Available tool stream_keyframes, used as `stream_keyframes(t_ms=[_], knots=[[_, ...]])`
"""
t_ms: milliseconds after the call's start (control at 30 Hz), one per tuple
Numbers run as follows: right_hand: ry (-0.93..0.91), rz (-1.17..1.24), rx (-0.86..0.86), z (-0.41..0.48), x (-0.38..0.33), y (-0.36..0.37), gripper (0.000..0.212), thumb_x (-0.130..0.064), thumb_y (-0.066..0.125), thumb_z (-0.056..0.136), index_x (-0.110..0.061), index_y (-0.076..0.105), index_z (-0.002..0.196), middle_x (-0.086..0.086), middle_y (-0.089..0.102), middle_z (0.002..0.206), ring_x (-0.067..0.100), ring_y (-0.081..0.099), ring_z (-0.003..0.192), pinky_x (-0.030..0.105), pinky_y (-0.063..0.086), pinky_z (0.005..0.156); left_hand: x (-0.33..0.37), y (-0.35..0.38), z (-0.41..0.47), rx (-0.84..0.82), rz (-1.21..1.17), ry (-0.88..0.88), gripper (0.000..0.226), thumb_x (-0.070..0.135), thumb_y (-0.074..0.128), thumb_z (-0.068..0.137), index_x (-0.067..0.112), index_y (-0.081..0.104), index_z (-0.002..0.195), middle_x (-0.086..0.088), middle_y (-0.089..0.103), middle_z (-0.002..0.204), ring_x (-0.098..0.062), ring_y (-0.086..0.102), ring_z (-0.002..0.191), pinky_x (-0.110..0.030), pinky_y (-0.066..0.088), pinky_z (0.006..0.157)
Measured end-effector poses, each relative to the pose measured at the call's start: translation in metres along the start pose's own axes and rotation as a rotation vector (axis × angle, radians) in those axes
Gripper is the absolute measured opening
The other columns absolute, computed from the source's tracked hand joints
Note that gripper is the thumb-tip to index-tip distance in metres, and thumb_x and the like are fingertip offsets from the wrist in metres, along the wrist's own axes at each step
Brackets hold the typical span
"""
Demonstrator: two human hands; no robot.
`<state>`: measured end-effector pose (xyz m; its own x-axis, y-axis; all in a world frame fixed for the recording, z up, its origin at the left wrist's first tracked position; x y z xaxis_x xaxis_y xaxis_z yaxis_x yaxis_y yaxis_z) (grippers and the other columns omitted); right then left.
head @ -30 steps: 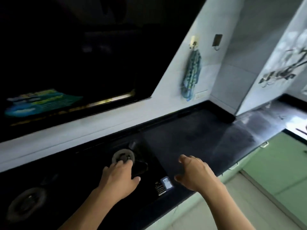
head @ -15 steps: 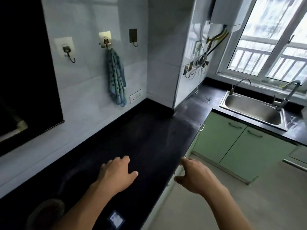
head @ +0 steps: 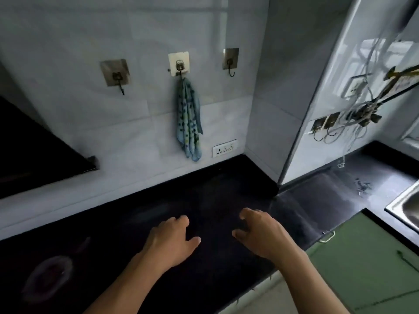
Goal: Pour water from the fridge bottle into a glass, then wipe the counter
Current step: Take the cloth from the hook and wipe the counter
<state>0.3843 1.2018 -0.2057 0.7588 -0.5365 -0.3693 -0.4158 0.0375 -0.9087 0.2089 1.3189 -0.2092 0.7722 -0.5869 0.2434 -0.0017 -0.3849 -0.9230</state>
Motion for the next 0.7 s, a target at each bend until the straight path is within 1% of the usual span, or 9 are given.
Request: stream_keyframes(t_ms=[133, 200, 267, 367, 433, 533, 567, 633, 700], knots=[[-0.067, 0.113, -0.012, 0.046, -0.019, -0.006, 0.042, -0.054, 0.064, 0.087, -0.029, 0.055, 0.120, -0.006, 0.060, 0.108, 0.017, 0.064, 0.093, 0.032, 0.054, 0.081, -0.013, -0.019, 0.018, 0.054, -0.056, -0.060, 0.057, 0.059, 0.056, 0.091, 0.024, 0.050, 0.135, 0.004, 0.058, 0.131, -0.015, 0.059, 0.116, -0.032, 0.050, 0.096], [-0.094, 0.151, 0.001, 0.065, -0.032, -0.010, 0.040, -0.053, 0.066, 0.086, -0.029, 0.058, 0.117, -0.007, 0.062, 0.105, 0.015, 0.064, 0.091, 0.030, 0.054, 0.079, -0.020, -0.028, 0.029, 0.075, -0.097, -0.068, 0.057, 0.061, 0.057, 0.089, 0.026, 0.050, 0.134, 0.005, 0.057, 0.130, -0.014, 0.058, 0.115, -0.031, 0.050, 0.095], [-0.119, 0.176, 0.027, 0.084, -0.041, -0.018, 0.036, -0.052, 0.067, 0.086, -0.028, 0.060, 0.111, -0.008, 0.062, 0.100, 0.013, 0.063, 0.087, 0.025, 0.049, 0.072, -0.024, -0.034, 0.041, 0.078, -0.141, -0.082, 0.057, 0.062, 0.058, 0.088, 0.028, 0.051, 0.133, 0.006, 0.057, 0.129, -0.013, 0.059, 0.114, -0.029, 0.050, 0.095], [-0.154, 0.193, 0.073, 0.111, -0.049, -0.036, 0.028, -0.052, 0.068, 0.083, -0.031, 0.060, 0.101, -0.011, 0.063, 0.094, 0.011, 0.062, 0.081, 0.022, 0.044, 0.067, -0.022, -0.050, 0.066, 0.111, -0.161, -0.086, 0.055, 0.061, 0.060, 0.087, 0.028, 0.053, 0.131, 0.003, 0.058, 0.130, -0.015, 0.060, 0.115, -0.033, 0.051, 0.097], [-0.178, 0.202, 0.075, 0.128, -0.051, -0.047, 0.026, -0.052, 0.069, 0.081, -0.032, 0.059, 0.093, -0.011, 0.064, 0.090, 0.011, 0.063, 0.079, 0.024, 0.047, 0.067, -0.017, -0.063, 0.083, 0.137, -0.200, -0.098, 0.054, 0.059, 0.061, 0.087, 0.027, 0.054, 0.130, 0.002, 0.059, 0.129, -0.016, 0.060, 0.117, -0.035, 0.050, 0.099], [-0.218, 0.240, 0.069, 0.157, -0.057, -0.064, 0.025, -0.050, 0.070, 0.081, -0.029, 0.064, 0.094, -0.010, 0.067, 0.088, 0.011, 0.066, 0.081, 0.029, 0.054, 0.074, -0.007, -0.088, 0.111, 0.185, -0.311, -0.108, 0.047, 0.056, 0.064, 0.087, 0.027, 0.058, 0.123, 0.004, 0.061, 0.121, -0.015, 0.062, 0.108, -0.032, 0.052, 0.092], [-0.249, 0.261, 0.076, 0.170, -0.060, -0.073, 0.023, -0.047, 0.071, 0.082, -0.027, 0.066, 0.093, -0.009, 0.069, 0.087, 0.013, 0.067, 0.081, 0.030, 0.055, 0.074, -0.004, -0.101, 0.122, 0.221, -0.369, -0.112, 0.042, 0.053, 0.066, 0.087, 0.026, 0.059, 0.119, 0.004, 0.063, 0.116, -0.014, 0.063, 0.104, -0.031, 0.052, 0.089], [-0.304, 0.320, 0.106, 0.205, -0.067, -0.093, 0.017, -0.040, 0.072, 0.085, -0.025, 0.065, 0.083, -0.003, 0.070, 0.083, 0.017, 0.067, 0.080, 0.031, 0.054, 0.071, 0.000, -0.132, 0.146, 0.349, -0.480, -0.122, 0.030, 0.044, 0.067, 0.089, 0.024, 0.061, 0.111, 0.003, 0.066, 0.107, -0.015, 0.065, 0.094, -0.030, 0.053, 0.082], [-0.286, 0.476, 0.121, 0.249, -0.069, -0.115, 0.018, -0.039, 0.071, 0.084, -0.026, 0.062, 0.076, -0.001, 0.070, 0.078, 0.022, 0.069, 0.078, 0.035, 0.056, 0.070, -0.001, -0.168, 0.174, 0.504, -0.552, -0.151, 0.021, 0.033, 0.066, 0.091, 0.018, 0.063, 0.106, 0.001, 0.068, 0.099, -0.019, 0.065, 0.089, -0.027, 0.048, 0.073]])
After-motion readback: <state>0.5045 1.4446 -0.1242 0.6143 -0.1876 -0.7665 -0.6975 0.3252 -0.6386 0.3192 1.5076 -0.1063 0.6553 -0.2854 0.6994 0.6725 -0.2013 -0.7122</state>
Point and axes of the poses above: each hand's wrist, its own z-axis towards the middle knuckle, its own y-axis out of the palm, x = y × z, the point moved 10 cm from there along z, towards the middle knuckle
